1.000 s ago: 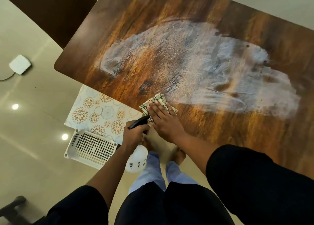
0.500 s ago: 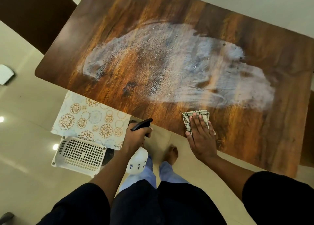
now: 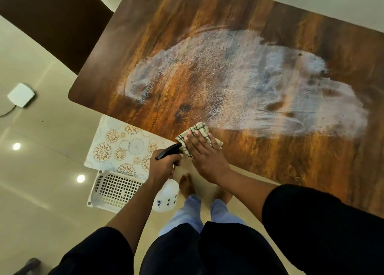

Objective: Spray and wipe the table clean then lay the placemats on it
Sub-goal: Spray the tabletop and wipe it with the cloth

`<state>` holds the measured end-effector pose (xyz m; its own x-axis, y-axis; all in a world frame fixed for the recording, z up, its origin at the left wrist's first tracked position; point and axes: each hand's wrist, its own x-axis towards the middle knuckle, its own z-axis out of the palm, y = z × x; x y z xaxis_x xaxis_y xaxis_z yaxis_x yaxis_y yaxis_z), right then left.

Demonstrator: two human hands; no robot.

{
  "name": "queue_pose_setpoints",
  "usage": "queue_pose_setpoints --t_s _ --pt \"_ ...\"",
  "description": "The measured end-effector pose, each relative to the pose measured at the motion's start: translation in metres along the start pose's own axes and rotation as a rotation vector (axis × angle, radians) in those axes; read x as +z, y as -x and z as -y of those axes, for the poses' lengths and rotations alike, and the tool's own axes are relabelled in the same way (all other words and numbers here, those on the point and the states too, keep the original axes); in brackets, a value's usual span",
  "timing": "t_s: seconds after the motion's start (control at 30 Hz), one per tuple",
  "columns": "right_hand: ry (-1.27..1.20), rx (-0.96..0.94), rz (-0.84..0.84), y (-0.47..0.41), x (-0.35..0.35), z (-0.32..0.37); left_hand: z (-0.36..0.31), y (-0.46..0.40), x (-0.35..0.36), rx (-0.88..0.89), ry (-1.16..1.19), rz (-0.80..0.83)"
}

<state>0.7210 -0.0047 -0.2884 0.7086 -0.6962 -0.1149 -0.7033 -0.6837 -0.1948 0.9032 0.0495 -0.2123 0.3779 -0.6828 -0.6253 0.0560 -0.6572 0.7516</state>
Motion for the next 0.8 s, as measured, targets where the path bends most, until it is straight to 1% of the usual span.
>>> queue_pose_setpoints --t_s 0.17,0.3,0.4,0.5,0.6,0.67,0.8 --pt "-0.001 -0.055 0.070 -0.074 -0.008 0.036 -0.010 -0.021 -0.039 -0.038 0.016 -0.024" --pt "0.000 -0.044 0.060 -0.077 -0.007 0.036 -0.017 -0.036 -0.058 -0.041 0.033 -0.044" --pt "-0.025 -0.012 0.022 -0.049 -0.005 0.023 -0.021 -0.043 -0.061 -0.033 -0.010 -0.008" --pt "0.000 0.113 -0.016 0.002 0.000 0.001 -0.025 -0.045 -0.050 -0.022 -0.065 0.047" --pt "0.036 0.251 -0.012 0.060 0.001 -0.025 -0.030 -0.039 -0.026 0.020 -0.088 0.144" --pt "0.060 0.329 0.000 0.094 -0.002 -0.041 -0.029 -0.035 -0.008 0.021 -0.117 0.180" --pt "0.075 0.411 0.037 0.147 -0.003 -0.067 -0.021 -0.026 0.031 0.010 -0.193 0.230"
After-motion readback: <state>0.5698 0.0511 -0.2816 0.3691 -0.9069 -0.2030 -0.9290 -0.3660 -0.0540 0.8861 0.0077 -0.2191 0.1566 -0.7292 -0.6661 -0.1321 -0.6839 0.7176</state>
